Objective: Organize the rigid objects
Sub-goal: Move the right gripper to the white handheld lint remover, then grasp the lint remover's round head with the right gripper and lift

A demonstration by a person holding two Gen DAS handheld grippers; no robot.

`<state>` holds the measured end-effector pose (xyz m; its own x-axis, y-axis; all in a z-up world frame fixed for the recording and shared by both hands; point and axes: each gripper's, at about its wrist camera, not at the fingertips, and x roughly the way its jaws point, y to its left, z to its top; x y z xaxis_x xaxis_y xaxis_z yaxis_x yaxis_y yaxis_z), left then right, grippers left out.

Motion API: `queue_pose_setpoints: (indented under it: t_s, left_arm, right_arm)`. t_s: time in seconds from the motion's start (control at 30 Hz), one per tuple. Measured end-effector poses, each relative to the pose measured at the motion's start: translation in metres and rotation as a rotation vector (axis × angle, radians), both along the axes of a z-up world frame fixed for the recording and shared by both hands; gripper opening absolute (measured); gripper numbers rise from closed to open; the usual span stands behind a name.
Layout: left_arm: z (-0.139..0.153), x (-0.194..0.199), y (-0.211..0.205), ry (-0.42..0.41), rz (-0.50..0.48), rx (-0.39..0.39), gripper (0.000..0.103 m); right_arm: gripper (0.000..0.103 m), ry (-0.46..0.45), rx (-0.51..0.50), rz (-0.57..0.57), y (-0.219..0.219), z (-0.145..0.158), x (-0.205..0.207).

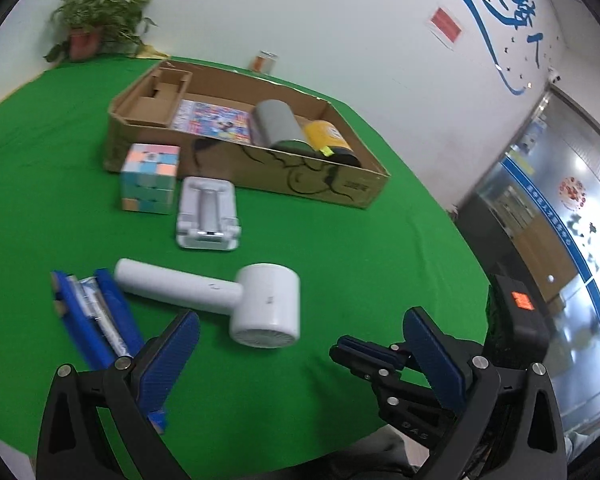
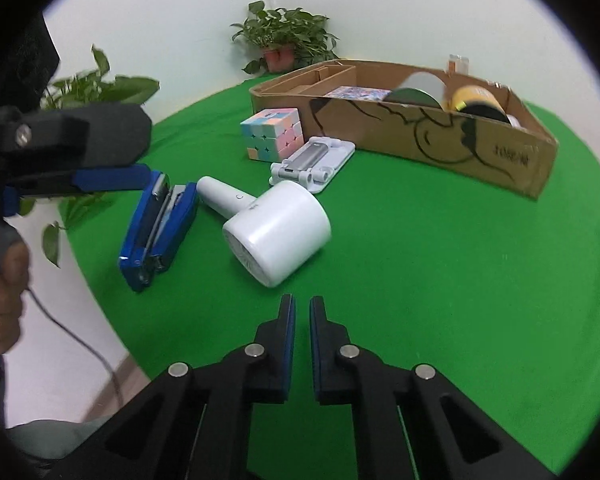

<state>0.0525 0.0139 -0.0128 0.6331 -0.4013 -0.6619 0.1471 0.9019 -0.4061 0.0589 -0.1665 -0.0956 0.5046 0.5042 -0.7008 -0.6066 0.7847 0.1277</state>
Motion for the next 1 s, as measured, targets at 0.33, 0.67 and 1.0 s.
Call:
queue_pose_setpoints:
  t_s: [0.33,0.67,1.0]
  left_arm:
    - [-0.008,0.020,0.017,0.055,0.123,0.058,0.102]
    - [-0.019,0.016,0.033,0.096,0.172,0.032,0.102]
    - [-0.035,0.046,-0.007,0.144,0.022,-0.034,0.102]
  right_arm:
    - [0.093,-0.190,-0.025,0.168,0.017,0.034,0.015]
    - [0.071,-0.112,-0.100,0.298,0.072,0.006,0.037]
    - [0.066,-0.081,-0.043,0.064,0.001,0.010,0.012]
